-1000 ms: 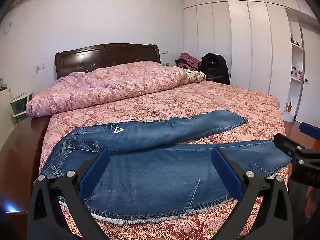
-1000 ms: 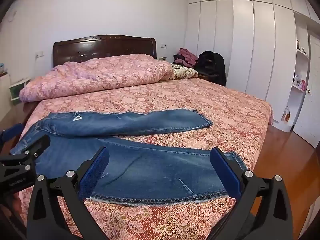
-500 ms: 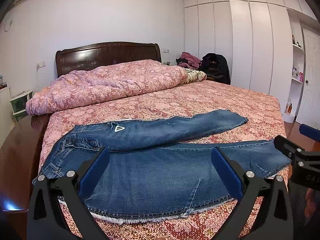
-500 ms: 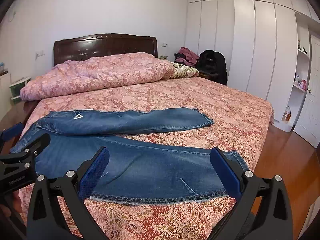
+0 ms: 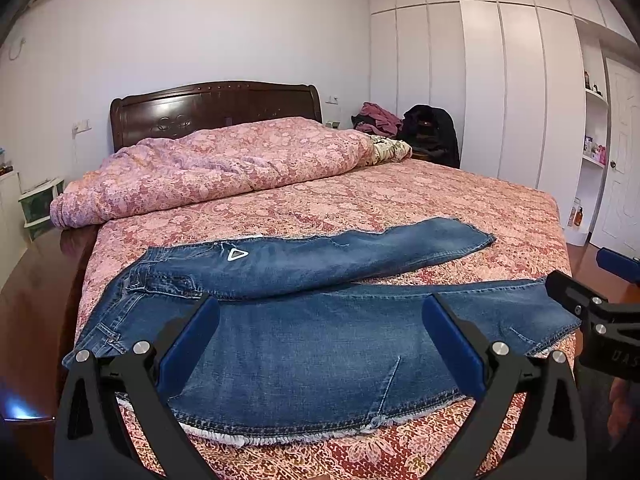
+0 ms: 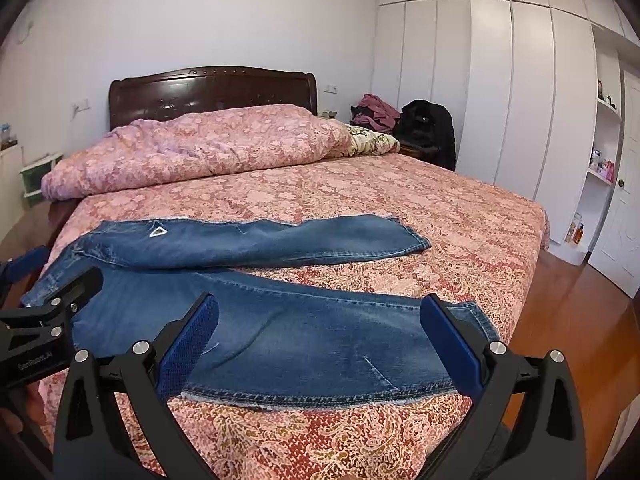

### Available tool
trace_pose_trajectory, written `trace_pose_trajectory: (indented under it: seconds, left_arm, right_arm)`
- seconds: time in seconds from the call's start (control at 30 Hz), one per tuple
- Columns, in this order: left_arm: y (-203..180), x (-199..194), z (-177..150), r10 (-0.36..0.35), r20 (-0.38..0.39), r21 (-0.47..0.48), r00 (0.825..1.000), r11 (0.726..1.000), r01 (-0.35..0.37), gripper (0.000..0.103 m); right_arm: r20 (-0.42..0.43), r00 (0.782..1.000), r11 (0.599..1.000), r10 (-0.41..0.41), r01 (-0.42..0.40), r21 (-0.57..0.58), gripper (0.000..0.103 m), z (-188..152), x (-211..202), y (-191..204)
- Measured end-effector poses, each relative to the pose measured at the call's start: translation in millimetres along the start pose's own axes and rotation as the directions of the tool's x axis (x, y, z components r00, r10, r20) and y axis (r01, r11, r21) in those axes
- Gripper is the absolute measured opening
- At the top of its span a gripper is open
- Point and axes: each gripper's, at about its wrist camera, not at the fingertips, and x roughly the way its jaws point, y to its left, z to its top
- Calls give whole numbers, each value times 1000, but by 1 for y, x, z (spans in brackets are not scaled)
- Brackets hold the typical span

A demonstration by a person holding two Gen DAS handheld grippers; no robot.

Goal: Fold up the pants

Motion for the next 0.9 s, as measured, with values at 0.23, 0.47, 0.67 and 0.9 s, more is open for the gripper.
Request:
trace_pose_trajectory:
  seconds: [0.23, 0.47, 0.67, 0.9]
  left_arm:
    - [-3, 0, 0, -13, -5, 6, 1000, 1000, 13, 101]
    - [-4, 1, -1, -21, -12, 12, 1000, 1000, 21, 101]
    - [-4, 3, -3, -38, -20, 15, 999, 999, 38, 101]
    - [-4, 4, -6, -39, -29, 23, 999, 999, 39, 101]
  right_arm:
    - [-2, 1000, 1000, 2, -2, 1, 100, 1, -1, 1]
    - [-6, 1000, 1000, 4, -4, 0, 100, 1, -1, 1]
    - [-9, 1000, 1000, 6, -6, -4, 100, 1, -1, 3]
    - [-12, 1000, 1000, 6, -7, -6, 100, 1, 1, 4]
